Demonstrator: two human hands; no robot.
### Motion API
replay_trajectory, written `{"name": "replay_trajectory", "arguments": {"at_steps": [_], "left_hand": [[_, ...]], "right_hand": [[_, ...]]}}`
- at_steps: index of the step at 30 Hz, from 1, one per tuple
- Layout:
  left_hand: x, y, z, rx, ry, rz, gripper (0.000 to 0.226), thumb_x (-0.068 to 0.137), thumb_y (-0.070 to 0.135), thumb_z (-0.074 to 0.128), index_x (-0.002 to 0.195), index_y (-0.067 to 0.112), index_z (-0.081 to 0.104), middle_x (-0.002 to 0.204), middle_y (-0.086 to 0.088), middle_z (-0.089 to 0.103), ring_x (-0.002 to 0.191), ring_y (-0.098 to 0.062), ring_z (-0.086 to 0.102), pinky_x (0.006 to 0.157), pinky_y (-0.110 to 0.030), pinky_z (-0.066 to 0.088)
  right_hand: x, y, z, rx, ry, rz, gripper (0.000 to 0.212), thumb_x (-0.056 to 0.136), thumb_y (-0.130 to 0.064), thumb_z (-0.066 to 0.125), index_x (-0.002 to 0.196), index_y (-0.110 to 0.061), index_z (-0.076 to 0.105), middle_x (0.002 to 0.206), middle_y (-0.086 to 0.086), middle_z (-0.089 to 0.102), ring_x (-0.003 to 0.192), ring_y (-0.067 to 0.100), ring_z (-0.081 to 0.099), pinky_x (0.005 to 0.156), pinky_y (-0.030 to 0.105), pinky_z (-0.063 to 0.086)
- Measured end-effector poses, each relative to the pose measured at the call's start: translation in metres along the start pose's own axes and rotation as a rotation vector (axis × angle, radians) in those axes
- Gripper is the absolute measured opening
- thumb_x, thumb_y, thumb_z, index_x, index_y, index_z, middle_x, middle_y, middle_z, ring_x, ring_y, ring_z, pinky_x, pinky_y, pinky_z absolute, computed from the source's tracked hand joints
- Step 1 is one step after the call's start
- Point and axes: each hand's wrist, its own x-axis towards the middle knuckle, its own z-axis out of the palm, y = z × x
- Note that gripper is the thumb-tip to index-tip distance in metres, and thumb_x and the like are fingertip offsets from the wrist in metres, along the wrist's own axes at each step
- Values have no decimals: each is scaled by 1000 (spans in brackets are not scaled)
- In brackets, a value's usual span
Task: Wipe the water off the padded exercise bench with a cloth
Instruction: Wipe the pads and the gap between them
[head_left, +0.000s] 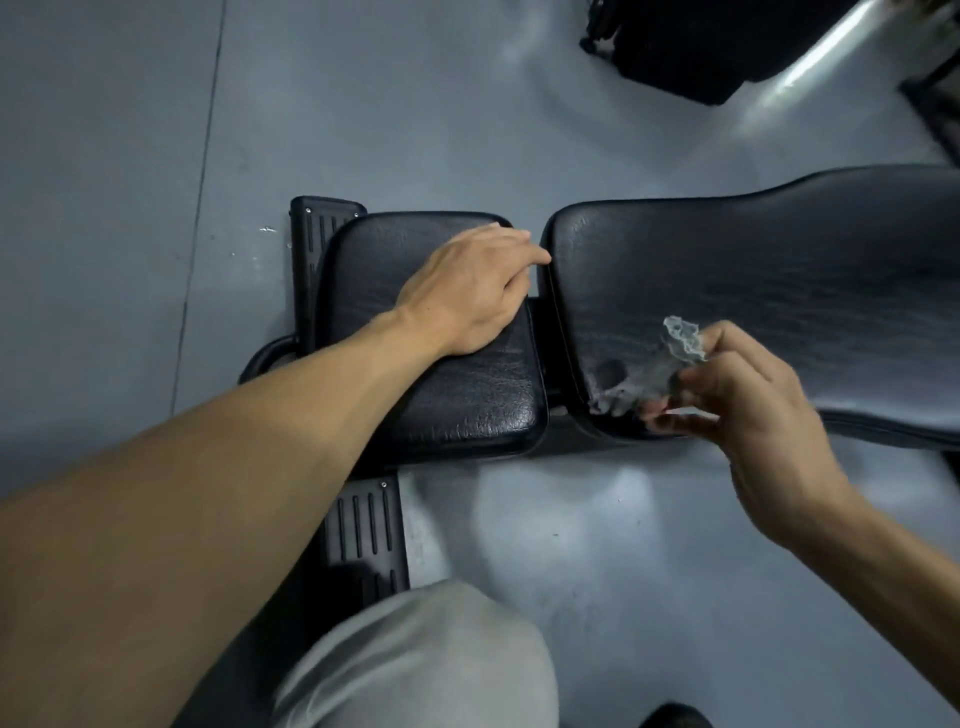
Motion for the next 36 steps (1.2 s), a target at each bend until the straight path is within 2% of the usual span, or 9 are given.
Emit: {"name": "replay_trajectory", "arguments": {"at_steps": [6,11,13,17,20,23,27,32,36], "left_hand": [[-2,3,-3,-56,30,-76,45,99,18,40,139,12,60,142,-8,62,139,-25,51,121,-42,33],[-1,4,-4,-72,88,-118,52,94,16,39,142,5,56,146,-12,58,139,-28,49,124,-37,27],[-1,4,-4,-60,98,-133,52,95,15,40,145,4,53,149,-12,55,141,-27,48,126,-37,23],[1,4,-1,-40,111,-157,51,100,11,46,151,6,45,156,-10,48,147,-24,40,128,-34,16],[3,3,0,-33,114,-147,51,99,13,44,149,5,48,153,-11,51,144,-24,43,127,-38,21],[2,2,0,-27,130,-147,54,94,17,40,145,3,53,147,-13,57,139,-26,49,124,-40,28],[2,5,-1,-36,141,-162,53,95,14,44,146,4,49,146,-12,56,137,-26,49,124,-37,26],[2,7,-3,-36,163,-196,58,98,12,44,155,5,35,154,-12,46,141,-25,43,122,-33,24],[2,8,-4,-18,176,-197,61,95,12,45,154,4,35,155,-13,45,140,-26,44,121,-34,27]], "right_hand": [[17,-22,0,198,20,193,41,91,-8,36,61,-25,59,77,5,71,80,27,67,78,44,56],[45,-22,1,196,45,184,14,94,-7,42,95,-9,56,105,14,75,99,31,72,90,50,60],[63,-20,4,172,64,147,9,95,-7,48,99,-11,54,109,16,74,102,32,70,91,51,59],[116,-30,8,25,157,-30,12,88,-23,60,89,-15,51,91,11,62,94,34,69,88,44,58],[162,-45,4,-380,200,-254,20,93,-31,54,93,-12,50,95,13,61,98,36,68,82,56,60],[201,-64,6,-901,-5,-481,17,100,-24,49,108,-10,52,98,10,63,82,23,61,73,47,52],[235,-76,24,-1250,-312,-577,16,97,-19,54,109,-8,59,104,13,66,93,34,61,74,36,43],[237,-68,41,-1246,-477,-467,11,89,-30,54,87,-20,55,86,6,63,85,32,60,70,41,46],[231,-57,47,-1125,-499,-319,43,73,-44,47,109,-25,59,101,7,67,95,29,59,83,42,46]]}}
